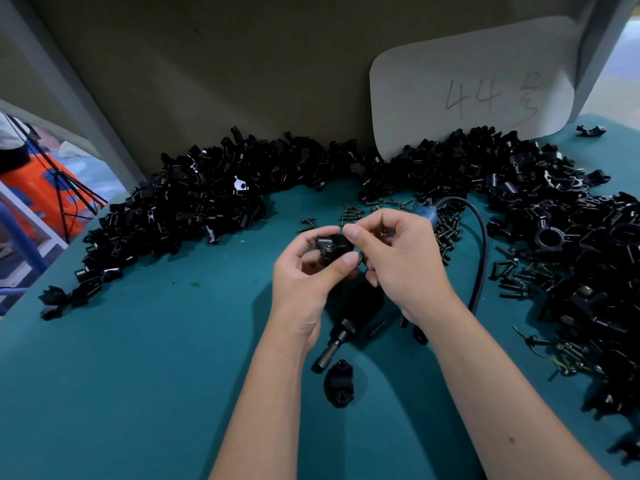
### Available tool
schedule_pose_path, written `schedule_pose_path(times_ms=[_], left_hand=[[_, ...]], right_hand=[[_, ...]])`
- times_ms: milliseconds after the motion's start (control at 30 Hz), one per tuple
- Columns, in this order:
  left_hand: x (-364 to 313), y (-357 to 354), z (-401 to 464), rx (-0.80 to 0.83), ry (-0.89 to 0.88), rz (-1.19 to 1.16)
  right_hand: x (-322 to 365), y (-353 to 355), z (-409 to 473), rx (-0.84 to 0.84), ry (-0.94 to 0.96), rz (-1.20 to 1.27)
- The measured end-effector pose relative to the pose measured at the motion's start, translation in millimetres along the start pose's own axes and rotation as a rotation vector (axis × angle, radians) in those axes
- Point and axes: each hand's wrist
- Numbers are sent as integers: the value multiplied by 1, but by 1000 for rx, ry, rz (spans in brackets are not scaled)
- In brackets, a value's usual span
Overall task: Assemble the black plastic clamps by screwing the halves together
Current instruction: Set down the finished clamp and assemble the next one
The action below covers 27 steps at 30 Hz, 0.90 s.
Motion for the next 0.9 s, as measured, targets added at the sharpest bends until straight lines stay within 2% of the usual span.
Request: schedule_pose_path(times_ms=[167, 267, 433, 567, 700, 767, 900], left_hand=[[5, -2, 1, 26, -68, 204], [2, 1, 1, 67, -32, 160], [-3, 0, -2, 100, 82, 6], [-3, 3, 0, 109, 30, 87], [3, 2, 1, 148, -115, 383], [3, 1, 2, 146, -160, 430], [0, 2, 4, 152, -193, 454]], right_hand=[[-1, 3, 3, -16, 62, -107], [-1, 5, 2, -1, 90, -159], [3, 7, 2, 54, 71, -109], [2, 13, 2, 86, 58, -171], [2, 8, 1, -134, 136, -392], [3, 3, 1, -227, 189, -541], [4, -2, -5, -293, 210, -744]])
Point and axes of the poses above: each hand's wrist, its own z-axis towards the middle knuckle, its own y-axis out of the back of the hand, x = y × z, and after that the axes turned 14 degrees about -y, right-handed
